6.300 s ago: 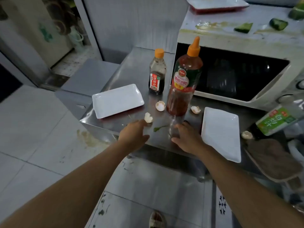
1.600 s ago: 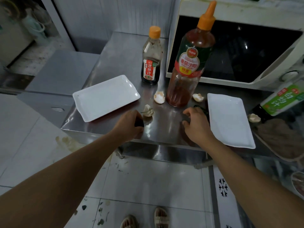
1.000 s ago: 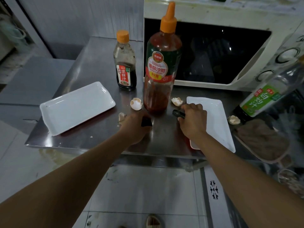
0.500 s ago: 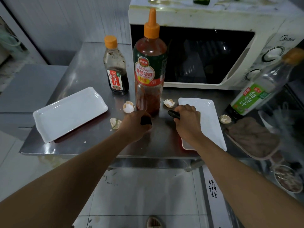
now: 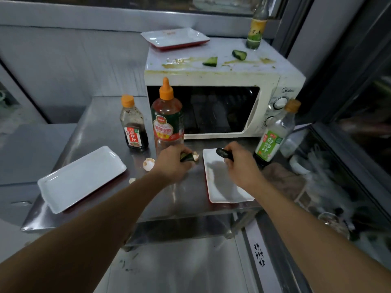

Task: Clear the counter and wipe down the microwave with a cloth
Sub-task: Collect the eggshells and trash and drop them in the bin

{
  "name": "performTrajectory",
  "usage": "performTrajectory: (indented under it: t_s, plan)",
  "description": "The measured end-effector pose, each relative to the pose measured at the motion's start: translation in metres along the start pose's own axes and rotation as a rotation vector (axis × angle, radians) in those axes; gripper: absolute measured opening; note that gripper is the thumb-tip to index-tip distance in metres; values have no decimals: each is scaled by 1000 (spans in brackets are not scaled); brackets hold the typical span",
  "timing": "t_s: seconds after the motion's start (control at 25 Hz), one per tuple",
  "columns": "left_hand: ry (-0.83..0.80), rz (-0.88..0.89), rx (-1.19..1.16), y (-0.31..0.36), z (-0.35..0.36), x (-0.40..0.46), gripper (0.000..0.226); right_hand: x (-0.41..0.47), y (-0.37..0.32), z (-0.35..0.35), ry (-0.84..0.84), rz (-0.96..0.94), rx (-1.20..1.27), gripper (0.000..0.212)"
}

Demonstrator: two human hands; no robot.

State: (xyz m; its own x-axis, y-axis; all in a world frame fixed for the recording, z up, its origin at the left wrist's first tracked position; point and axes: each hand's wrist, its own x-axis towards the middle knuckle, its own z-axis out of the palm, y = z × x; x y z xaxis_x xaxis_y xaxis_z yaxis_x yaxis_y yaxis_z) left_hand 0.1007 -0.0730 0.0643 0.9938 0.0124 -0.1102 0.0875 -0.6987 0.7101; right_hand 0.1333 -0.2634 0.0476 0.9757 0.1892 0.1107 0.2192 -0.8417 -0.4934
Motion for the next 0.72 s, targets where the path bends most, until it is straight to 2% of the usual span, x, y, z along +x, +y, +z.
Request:
performTrajectory:
  t_s: [0.36, 0.72]
  plan:
    - [85, 108, -71, 66, -34, 4, 25, 26, -9, -73, 130, -89, -29, 31]
    - [168, 108, -123, 122, -46, 24, 24, 63, 4, -124, 160, -129, 11, 26]
